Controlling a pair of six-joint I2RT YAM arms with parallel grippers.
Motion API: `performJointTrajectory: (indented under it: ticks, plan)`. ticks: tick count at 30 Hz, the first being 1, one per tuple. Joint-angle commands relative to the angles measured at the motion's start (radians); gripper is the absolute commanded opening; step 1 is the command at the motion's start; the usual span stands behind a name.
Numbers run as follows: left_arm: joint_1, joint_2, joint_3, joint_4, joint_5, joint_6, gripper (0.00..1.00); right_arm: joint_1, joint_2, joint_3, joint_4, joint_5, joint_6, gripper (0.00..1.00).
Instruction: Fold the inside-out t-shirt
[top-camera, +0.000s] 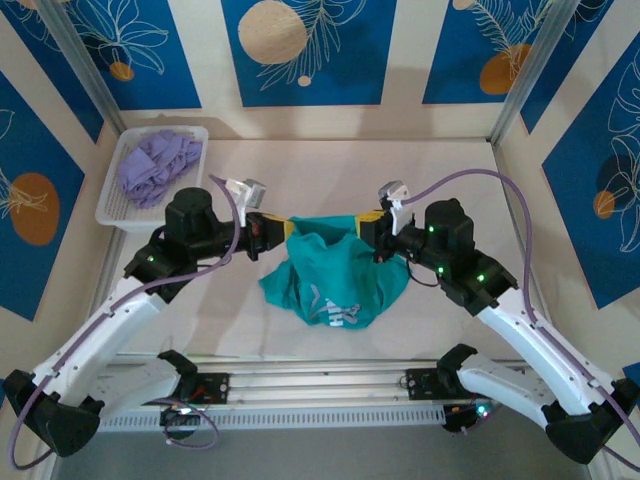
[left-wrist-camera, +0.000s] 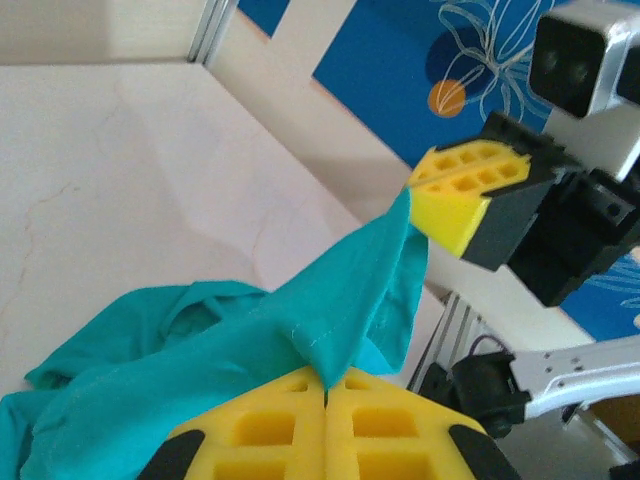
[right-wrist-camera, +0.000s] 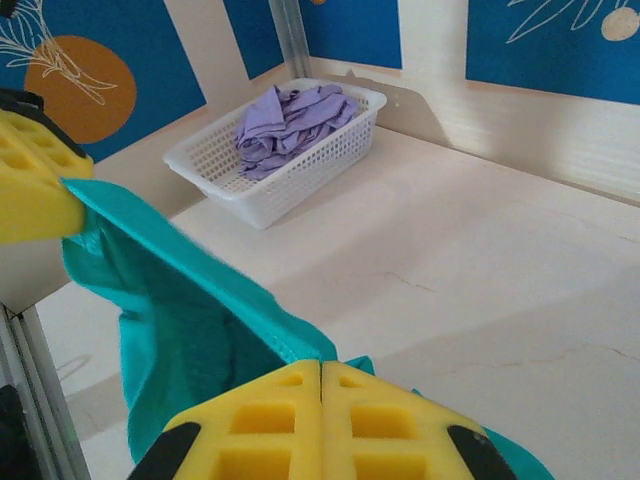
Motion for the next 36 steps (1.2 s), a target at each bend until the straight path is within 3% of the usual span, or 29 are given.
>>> performJointTrajectory:
  ticks: [1,8,14,18,20,22,25,32,36]
  plan:
    - [0.032,-0.006,-0.016,-0.012,0.022,-0.028,0.00,-0.008,0.013,0.053,-0.072,0.078,-0.014,0.00]
    - [0.030,0.032,0.007,-0.151,-0.132,0.074,0.00,-0.013,0.028,0.055,-0.044,-0.071,-0.009,0.00]
    - [0.008,0.044,-0.003,-0.168,-0.131,0.141,0.00,-0.038,0.079,0.099,-0.085,-0.093,0.035,0.00]
    - [-0.033,0.038,-0.041,-0.073,-0.053,0.145,0.09,-0.070,0.129,0.126,-0.104,-0.128,0.076,0.00]
    - [-0.048,0.030,-0.070,-0.008,-0.029,0.136,0.20,-0.087,0.141,0.132,-0.106,-0.154,0.083,0.00]
    - [-0.057,0.010,-0.110,0.074,-0.049,0.124,0.36,-0.106,0.144,0.135,-0.106,-0.191,0.083,0.00]
    - [-0.061,-0.039,-0.187,0.184,-0.134,0.136,0.48,-0.137,0.143,0.142,-0.114,-0.265,0.081,0.00]
    - [-0.096,-0.085,-0.332,0.417,-0.175,0.300,0.53,-0.202,0.159,0.161,-0.135,-0.374,0.081,0.00]
    - [-0.222,-0.067,-0.331,0.382,-0.236,0.556,0.54,-0.216,0.183,0.169,-0.132,-0.408,0.096,0.00]
